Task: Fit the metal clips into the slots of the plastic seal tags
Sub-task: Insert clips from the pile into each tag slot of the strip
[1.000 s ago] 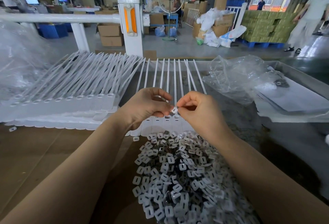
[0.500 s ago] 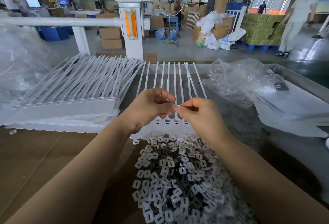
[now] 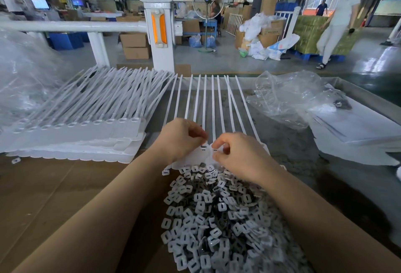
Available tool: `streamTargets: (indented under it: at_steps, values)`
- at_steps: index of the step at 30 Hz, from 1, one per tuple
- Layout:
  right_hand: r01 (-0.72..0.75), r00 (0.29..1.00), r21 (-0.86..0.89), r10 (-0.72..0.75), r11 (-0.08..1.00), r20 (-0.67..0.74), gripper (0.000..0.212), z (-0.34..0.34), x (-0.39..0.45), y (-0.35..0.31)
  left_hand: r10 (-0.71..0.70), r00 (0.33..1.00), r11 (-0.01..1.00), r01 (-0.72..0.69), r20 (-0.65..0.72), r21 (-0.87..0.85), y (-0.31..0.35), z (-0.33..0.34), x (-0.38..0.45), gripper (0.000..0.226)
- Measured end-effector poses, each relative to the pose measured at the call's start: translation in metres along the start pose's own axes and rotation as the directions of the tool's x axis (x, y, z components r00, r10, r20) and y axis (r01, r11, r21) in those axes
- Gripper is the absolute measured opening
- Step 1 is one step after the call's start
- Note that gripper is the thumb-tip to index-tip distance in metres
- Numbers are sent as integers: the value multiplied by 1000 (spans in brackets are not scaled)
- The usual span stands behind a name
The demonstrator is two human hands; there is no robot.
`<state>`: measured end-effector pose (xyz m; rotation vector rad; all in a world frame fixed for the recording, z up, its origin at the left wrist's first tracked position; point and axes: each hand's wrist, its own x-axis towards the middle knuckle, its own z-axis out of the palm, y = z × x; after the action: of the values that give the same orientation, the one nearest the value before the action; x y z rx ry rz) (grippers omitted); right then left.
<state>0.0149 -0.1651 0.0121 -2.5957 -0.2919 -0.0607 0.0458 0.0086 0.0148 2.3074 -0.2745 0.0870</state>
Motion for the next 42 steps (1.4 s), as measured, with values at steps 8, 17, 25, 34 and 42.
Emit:
streamTargets:
  at_steps: [8,17,25,34,42]
  values:
    - [14,1000,-17,-14,1000,-5,23,3,1,3,56,998,991,-56,3,119,-1,0,-1,14]
    - [13,1000,-19,-13,1000,3,24,3,0,1,53,998,981,-58,30,186,-1,1,0,15]
    - [10,1000,-5,-10,1000,21,25,1,0,0,215,968,902,-248,129,354,-1,-10,-5,20]
    - [29,999,-16,-28,999,35,27,-2,0,-1,297,921,711,-390,254,585,11,-14,-9,27]
    - [167,986,52,-166,985,-7,10,-3,-3,-11,371,907,816,-420,197,397,-5,-19,-9,17]
